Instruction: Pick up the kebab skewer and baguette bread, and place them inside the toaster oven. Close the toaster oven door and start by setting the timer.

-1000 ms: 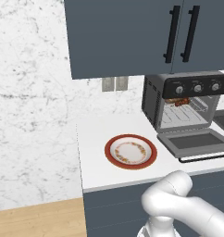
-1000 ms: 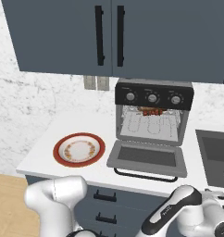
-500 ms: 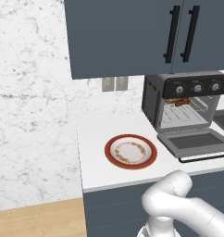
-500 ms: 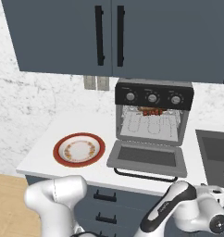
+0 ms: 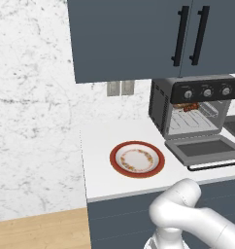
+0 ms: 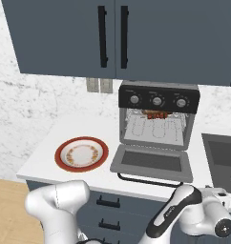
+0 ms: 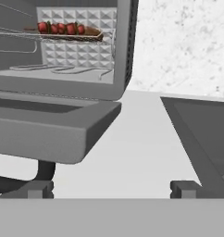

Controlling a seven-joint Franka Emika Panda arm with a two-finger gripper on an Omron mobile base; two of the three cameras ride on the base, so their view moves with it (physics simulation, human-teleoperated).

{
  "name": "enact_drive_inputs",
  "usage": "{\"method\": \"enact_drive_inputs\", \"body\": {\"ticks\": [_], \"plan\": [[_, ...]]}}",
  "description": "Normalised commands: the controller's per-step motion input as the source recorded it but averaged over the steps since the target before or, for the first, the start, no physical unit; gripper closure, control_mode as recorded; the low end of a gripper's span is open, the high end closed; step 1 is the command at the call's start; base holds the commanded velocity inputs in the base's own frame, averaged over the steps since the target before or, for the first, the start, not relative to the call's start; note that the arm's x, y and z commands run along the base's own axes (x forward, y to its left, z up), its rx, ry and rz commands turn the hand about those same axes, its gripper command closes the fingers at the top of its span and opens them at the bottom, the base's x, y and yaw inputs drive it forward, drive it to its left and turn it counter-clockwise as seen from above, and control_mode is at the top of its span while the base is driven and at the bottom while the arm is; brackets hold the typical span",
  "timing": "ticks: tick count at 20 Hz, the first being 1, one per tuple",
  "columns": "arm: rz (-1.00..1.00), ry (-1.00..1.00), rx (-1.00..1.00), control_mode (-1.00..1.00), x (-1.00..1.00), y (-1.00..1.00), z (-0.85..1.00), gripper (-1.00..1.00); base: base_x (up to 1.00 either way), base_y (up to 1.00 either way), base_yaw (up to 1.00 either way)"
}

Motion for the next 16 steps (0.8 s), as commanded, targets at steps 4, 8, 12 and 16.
{"method": "enact_drive_inputs", "body": {"ticks": [4,8,12,16], "plan": [[0.00,-0.02,0.00,-1.00,0.13,0.00,0.00,-1.00,0.00,0.00,0.00],[0.02,-0.06,0.01,-1.00,0.08,0.00,0.00,-1.00,0.00,0.00,0.00],[0.00,-0.01,0.00,-1.00,0.09,0.00,0.00,-1.00,0.00,0.00,0.00],[0.00,-0.02,0.00,-1.00,0.11,0.00,0.03,-1.00,0.00,0.00,0.00]]}}
